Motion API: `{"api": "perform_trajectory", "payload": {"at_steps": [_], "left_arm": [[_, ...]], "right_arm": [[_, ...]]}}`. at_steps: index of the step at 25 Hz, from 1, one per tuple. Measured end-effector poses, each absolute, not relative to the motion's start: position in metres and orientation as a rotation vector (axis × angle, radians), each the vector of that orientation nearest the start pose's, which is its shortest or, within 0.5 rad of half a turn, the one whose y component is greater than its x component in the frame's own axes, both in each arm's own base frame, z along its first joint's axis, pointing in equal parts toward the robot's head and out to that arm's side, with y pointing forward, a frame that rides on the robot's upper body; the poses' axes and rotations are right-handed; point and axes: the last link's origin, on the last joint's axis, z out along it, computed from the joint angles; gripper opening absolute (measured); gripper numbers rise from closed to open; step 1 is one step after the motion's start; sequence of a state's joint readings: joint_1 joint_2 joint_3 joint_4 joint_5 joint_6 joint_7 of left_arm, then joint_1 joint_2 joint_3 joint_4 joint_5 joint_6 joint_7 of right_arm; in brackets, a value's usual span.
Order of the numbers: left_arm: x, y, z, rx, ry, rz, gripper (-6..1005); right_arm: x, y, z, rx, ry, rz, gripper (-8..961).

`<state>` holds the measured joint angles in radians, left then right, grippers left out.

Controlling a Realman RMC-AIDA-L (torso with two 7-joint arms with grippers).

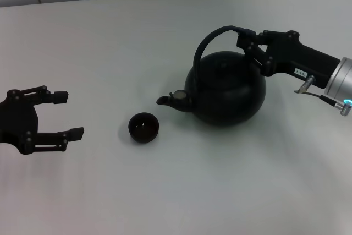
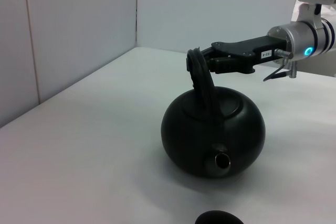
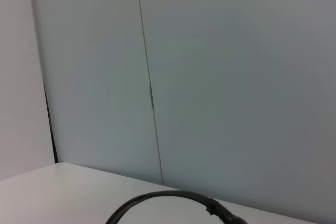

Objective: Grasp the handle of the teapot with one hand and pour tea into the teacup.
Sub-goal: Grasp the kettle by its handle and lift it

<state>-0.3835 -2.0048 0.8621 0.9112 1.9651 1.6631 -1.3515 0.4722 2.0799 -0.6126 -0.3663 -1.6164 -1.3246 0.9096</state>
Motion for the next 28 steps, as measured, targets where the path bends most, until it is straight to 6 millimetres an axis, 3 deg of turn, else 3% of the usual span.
{"api": "perform_trajectory", "payload": {"at_steps": [28], "left_arm": [[-0.278, 0.306, 0.045, -2.828, -0.339, -0.457, 870]], "right_arm": [[0.287, 0.333, 0.002, -2.241, 0.445, 0.923, 136]]}}
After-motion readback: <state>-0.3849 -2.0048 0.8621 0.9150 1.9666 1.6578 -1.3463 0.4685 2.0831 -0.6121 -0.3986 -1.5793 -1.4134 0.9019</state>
